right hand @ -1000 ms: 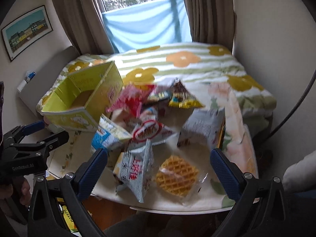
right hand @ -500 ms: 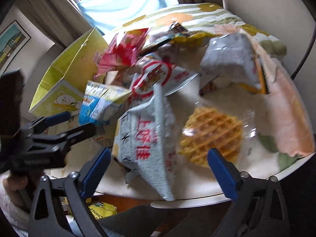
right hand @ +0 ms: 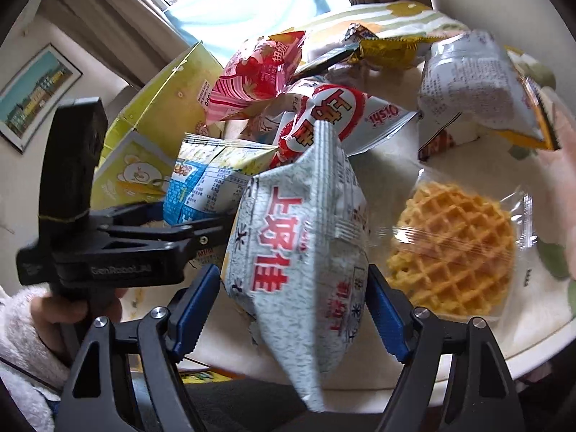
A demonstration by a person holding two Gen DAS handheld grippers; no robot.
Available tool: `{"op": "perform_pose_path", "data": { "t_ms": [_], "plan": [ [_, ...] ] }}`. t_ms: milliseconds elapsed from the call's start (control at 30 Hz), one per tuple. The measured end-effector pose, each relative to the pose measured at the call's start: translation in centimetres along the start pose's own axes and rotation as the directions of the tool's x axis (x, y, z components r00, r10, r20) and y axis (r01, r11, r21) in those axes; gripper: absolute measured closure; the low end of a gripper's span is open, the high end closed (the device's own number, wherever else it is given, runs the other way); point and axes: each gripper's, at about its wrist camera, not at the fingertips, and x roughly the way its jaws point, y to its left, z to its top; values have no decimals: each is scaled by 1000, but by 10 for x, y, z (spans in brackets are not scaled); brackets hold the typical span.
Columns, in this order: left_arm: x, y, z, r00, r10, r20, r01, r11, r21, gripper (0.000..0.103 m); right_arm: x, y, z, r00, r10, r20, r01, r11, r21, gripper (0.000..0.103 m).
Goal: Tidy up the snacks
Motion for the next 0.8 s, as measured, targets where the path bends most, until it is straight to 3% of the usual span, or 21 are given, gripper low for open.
{"op": "perform_pose_path", "data": {
  "t_ms": [33, 233, 400, 467, 800],
  "plan": [
    [2, 0, 0, 1000, 2, -4, -2, 1000, -1, 46, 3, -1, 1, 1000, 14, -2, -14, 1000, 10, 26],
    [1, -5, -3, 999, 42, 7, -42, 999, -11, 51, 14, -9, 11, 998, 56, -12, -55, 996, 74, 26],
    [-2, -6, -8, 998, 64, 25, -63, 997, -38, 52, 11, -8, 15, 998, 59, -27, -58, 997, 43, 46],
    [-7, -10, -7, 995, 90, 38, -89, 996, -28, 52, 6, -7, 15, 998, 54, -31, -53, 998, 22, 50],
    [-60, -23, 0, 984, 135, 114, -126, 989, -77, 52, -27, -3, 23, 998, 61, -17, -62, 997, -44, 50]
  ]
}}
